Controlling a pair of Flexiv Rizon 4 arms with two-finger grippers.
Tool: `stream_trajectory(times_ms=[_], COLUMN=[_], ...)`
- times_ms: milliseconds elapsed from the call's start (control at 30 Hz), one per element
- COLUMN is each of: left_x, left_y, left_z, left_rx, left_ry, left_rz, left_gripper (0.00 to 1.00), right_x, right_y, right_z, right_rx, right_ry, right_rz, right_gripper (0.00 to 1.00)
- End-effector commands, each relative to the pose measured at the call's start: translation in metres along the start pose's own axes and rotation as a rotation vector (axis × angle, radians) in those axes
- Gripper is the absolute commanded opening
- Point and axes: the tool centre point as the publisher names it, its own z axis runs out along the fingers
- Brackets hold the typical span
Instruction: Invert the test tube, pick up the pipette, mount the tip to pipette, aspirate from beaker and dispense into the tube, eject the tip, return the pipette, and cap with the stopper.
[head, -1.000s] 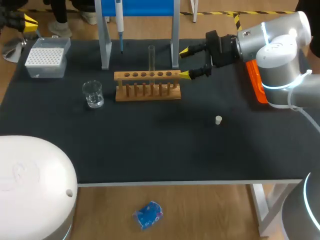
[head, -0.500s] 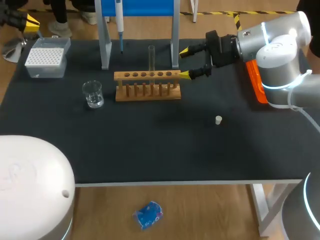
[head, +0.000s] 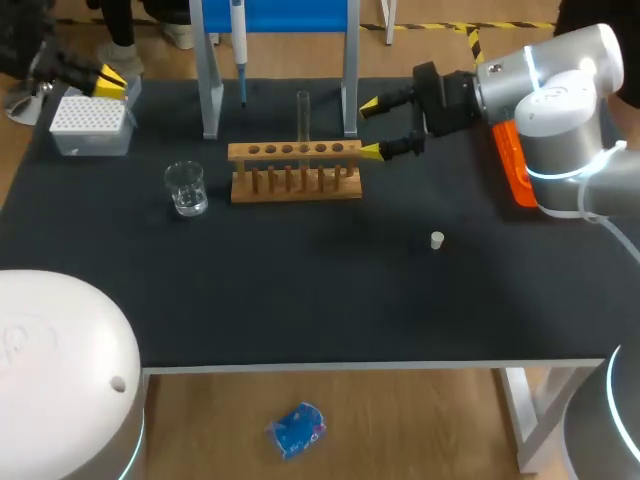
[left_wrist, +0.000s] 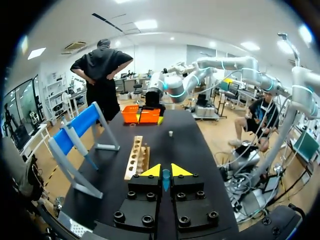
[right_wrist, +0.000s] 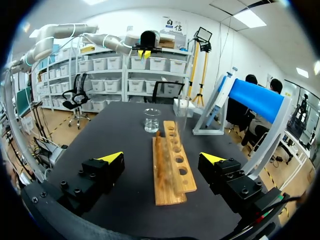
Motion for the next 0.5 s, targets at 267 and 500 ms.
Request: stream_trajectory(times_ms=[267, 500], left_x=[0.021, 0.029], left_y=[-0.014, -0.025], left_z=[0.044, 0.079], left_rx=[-0.049, -0.043], left_ry=[-0.015, 0.033], left_rz=[-0.008, -0.019], left_gripper=[0.0, 0.0], right_x=[0.079, 0.119], right_y=[0.009, 0.005], right_z=[-0.036, -0.007], right_rx=[-0.176, -0.225], right_ry=[0.028, 0.117], right_rz=[-0.04, -0.052], right_gripper=[1.0, 1.0])
